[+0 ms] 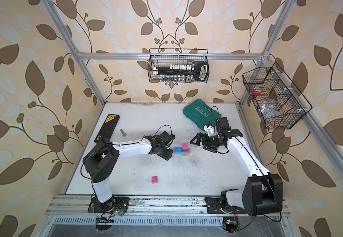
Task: Assemble the number 4 with lego
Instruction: Pick up the lego brick from the center of the board.
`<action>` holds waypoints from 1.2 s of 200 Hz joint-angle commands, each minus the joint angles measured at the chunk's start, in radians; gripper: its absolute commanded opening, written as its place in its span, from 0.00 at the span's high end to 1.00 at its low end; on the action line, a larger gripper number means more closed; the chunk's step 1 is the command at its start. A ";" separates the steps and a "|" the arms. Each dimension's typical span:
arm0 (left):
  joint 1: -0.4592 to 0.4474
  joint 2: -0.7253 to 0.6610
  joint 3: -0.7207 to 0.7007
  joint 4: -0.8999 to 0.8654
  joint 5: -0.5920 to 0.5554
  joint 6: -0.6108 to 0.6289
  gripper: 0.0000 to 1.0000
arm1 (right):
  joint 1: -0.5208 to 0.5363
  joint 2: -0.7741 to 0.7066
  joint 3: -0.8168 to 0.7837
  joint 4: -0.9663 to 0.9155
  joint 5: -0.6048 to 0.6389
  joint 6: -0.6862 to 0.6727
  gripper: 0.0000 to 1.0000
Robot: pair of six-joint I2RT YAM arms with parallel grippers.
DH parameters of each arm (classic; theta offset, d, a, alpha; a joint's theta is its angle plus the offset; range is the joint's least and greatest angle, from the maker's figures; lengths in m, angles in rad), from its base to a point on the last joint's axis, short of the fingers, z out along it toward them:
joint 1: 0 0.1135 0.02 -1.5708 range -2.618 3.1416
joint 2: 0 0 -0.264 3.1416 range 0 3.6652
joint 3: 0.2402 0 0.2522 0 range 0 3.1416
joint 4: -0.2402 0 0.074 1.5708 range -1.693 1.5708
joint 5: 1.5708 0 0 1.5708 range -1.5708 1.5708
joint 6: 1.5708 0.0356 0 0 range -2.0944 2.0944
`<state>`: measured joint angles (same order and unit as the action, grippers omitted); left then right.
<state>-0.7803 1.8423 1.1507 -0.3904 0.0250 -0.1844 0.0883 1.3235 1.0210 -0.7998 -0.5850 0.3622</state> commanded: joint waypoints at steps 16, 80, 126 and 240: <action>-0.011 -0.003 0.008 0.011 -0.040 0.006 0.55 | -0.007 0.014 0.016 0.002 -0.024 -0.021 0.01; -0.015 0.006 0.012 -0.013 -0.050 0.017 0.62 | -0.009 0.018 0.014 0.004 -0.027 -0.019 0.01; -0.020 0.013 0.012 -0.022 -0.055 0.011 0.68 | -0.010 0.017 0.010 0.003 -0.026 -0.019 0.01; -0.021 -0.057 0.027 -0.128 -0.112 -0.149 0.87 | -0.009 0.046 0.013 0.006 -0.024 -0.006 0.01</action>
<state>-0.7933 1.8400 1.1561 -0.4232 -0.0433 -0.2642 0.0826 1.3560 1.0210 -0.7956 -0.5961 0.3576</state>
